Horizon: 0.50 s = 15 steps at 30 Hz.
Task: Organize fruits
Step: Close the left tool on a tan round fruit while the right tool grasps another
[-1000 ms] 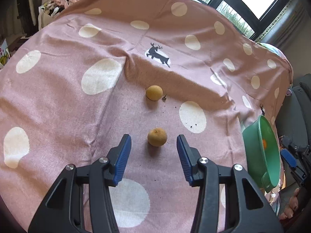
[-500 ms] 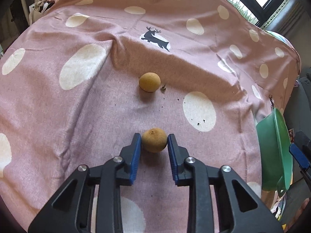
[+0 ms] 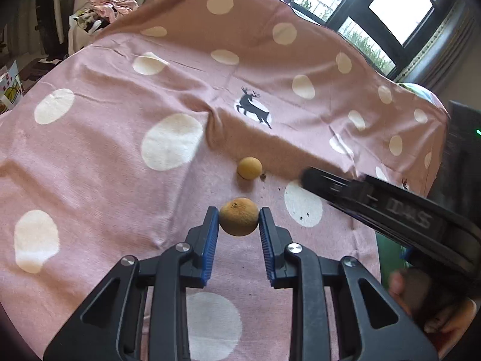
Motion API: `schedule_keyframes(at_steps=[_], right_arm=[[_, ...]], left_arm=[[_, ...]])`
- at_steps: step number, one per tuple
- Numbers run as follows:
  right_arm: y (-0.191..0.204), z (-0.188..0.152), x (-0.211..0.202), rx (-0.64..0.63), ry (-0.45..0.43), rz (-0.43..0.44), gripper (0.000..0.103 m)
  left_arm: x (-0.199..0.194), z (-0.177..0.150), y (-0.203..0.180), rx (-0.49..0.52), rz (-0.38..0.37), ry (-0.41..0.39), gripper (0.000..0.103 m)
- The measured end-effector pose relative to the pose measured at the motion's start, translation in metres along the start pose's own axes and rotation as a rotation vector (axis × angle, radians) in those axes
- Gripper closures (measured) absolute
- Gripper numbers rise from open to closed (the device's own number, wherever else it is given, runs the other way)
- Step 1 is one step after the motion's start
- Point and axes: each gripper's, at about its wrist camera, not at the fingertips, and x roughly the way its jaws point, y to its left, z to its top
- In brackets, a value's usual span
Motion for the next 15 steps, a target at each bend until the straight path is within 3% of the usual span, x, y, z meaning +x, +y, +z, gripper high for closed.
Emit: schedule_keyframes(at_steps=[4, 7, 15], right_arm=[[0.014, 0.015, 0.040, 0.000, 0.045, 0.030, 0.049], [0.017, 0.019, 0.062, -0.005, 0.075, -0.008, 0.054], [0.021, 0.017, 0.087, -0.030, 0.082, -0.012, 0.067]], left_arm=[[-0.002, 0.004, 0.006, -0.010, 0.031, -0.006, 0.076], [-0.007, 0.006, 0.011, -0.016, 0.031, -0.019, 0.076], [-0.011, 0.006, 0.012, -0.016, 0.028, -0.026, 0.076]])
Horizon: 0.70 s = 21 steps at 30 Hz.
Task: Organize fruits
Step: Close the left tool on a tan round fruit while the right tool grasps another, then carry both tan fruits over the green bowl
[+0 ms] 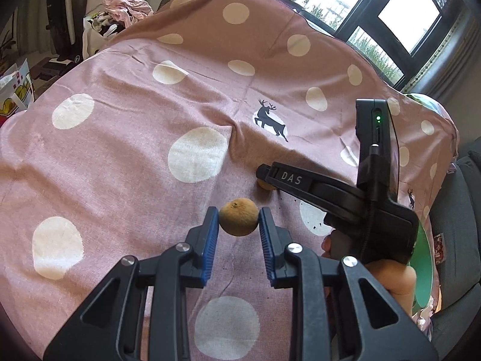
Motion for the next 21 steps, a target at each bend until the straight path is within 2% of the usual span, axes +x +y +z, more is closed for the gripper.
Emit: schedule_keyframes(at_steps=[4, 9, 14, 17, 21], right_arm=[[-0.002, -0.002, -0.008, -0.004, -0.029, 0.003, 0.074], [-0.004, -0.007, -0.029, -0.009, -0.050, -0.025, 0.074], [-0.014, -0.019, -0.057, 0.028, -0.062, 0.001, 0.074], [-0.017, -0.034, -0.080, 0.034, -0.088, -0.011, 0.074], [-0.030, -0.059, -0.106, 0.074, -0.121, 0.044, 0.074]], left_arm=[[-0.001, 0.000, -0.002, 0.007, 0.001, -0.003, 0.076], [-0.006, -0.001, -0.007, 0.022, -0.015, -0.015, 0.076], [-0.008, -0.002, -0.010, 0.030, -0.021, -0.020, 0.076], [-0.009, -0.005, -0.016, 0.044, -0.029, -0.018, 0.076], [-0.010, -0.011, -0.028, 0.077, -0.046, -0.013, 0.076]])
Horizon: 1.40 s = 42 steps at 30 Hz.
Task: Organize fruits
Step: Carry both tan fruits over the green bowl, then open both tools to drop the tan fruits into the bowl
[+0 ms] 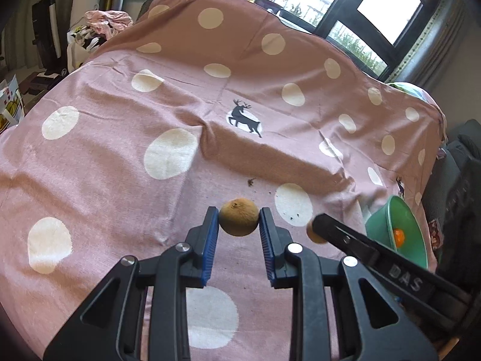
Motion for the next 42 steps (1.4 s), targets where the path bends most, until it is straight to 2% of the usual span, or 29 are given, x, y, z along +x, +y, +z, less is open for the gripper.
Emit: schedule_keyframes(at_steps=[6, 9, 14, 19, 24, 27, 32, 39, 42], right_arm=[[-0.018, -0.013, -0.038, 0.055, -0.091, 0.030, 0.074], [-0.021, -0.011, -0.061, 0.034, -0.163, 0.008, 0.074], [-0.044, -0.008, -0.090, 0.082, -0.245, -0.015, 0.074], [-0.075, -0.008, -0.116, 0.158, -0.318, -0.067, 0.074], [-0.108, -0.012, -0.136, 0.248, -0.362, -0.106, 0.074], [-0.129, -0.016, -0.145, 0.302, -0.376, -0.126, 0.074], [-0.155, -0.022, -0.150, 0.372, -0.370, -0.181, 0.074], [-0.182, -0.029, -0.149, 0.444, -0.337, -0.215, 0.074], [-0.187, -0.031, -0.149, 0.458, -0.326, -0.241, 0.074]], left_arm=[[-0.004, -0.009, -0.030, 0.086, -0.014, -0.008, 0.076], [-0.005, -0.013, -0.046, 0.130, -0.045, -0.009, 0.076], [-0.007, -0.022, -0.084, 0.225, -0.072, -0.017, 0.076], [-0.002, -0.030, -0.130, 0.327, -0.122, -0.004, 0.076], [0.006, -0.033, -0.171, 0.385, -0.187, 0.016, 0.076], [0.015, -0.038, -0.195, 0.419, -0.235, 0.046, 0.076], [0.034, -0.050, -0.228, 0.475, -0.273, 0.097, 0.076], [0.053, -0.057, -0.243, 0.486, -0.309, 0.148, 0.076], [0.060, -0.060, -0.247, 0.495, -0.303, 0.167, 0.076]])
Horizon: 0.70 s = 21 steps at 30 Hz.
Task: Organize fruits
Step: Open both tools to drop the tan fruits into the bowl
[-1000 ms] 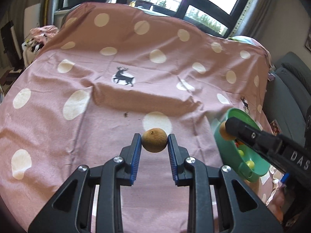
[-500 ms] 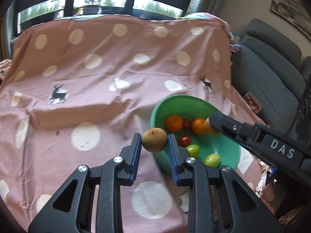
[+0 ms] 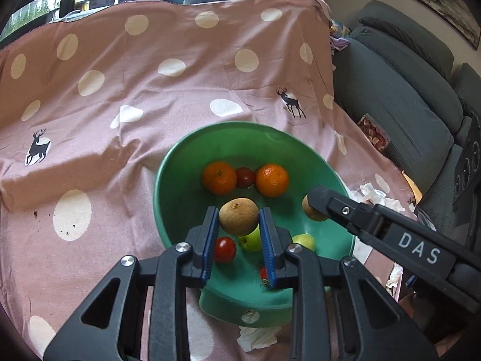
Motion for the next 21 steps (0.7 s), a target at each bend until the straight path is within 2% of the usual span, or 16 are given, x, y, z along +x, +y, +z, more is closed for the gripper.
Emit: schedule_keyframes(at_steps=[6, 8, 9, 10, 11, 13, 15, 17, 21], right_arm=[[-0.006, 0.001, 0.003, 0.011, 0.018, -0.013, 0.074], [-0.006, 0.002, 0.004, 0.012, 0.020, -0.024, 0.074], [-0.007, 0.002, 0.004, 0.011, 0.022, -0.033, 0.074], [-0.007, 0.002, 0.003, 0.009, 0.020, -0.042, 0.073], [-0.007, 0.003, 0.002, 0.004, 0.013, -0.050, 0.071], [-0.006, 0.003, -0.003, -0.007, -0.009, -0.047, 0.065], [-0.005, 0.003, -0.008, -0.013, -0.031, -0.050, 0.058], [-0.004, 0.004, -0.013, -0.022, -0.055, -0.053, 0.049], [0.000, 0.004, -0.016, -0.041, -0.071, -0.058, 0.048]], left_arm=[[0.005, 0.000, 0.000, -0.009, -0.014, 0.019, 0.076], [0.004, 0.001, 0.000, -0.015, -0.007, 0.017, 0.065], [0.002, 0.001, 0.001, -0.017, -0.003, 0.007, 0.052], [-0.001, 0.001, 0.001, -0.018, -0.004, -0.006, 0.045], [-0.003, 0.001, 0.001, -0.015, 0.005, -0.013, 0.042], [-0.007, 0.002, 0.002, -0.013, 0.019, -0.019, 0.027], [-0.013, 0.002, 0.003, -0.012, 0.027, -0.025, 0.019], [-0.021, 0.003, 0.005, -0.012, 0.043, -0.044, 0.016], [-0.034, 0.003, 0.008, -0.012, 0.074, -0.063, 0.011]])
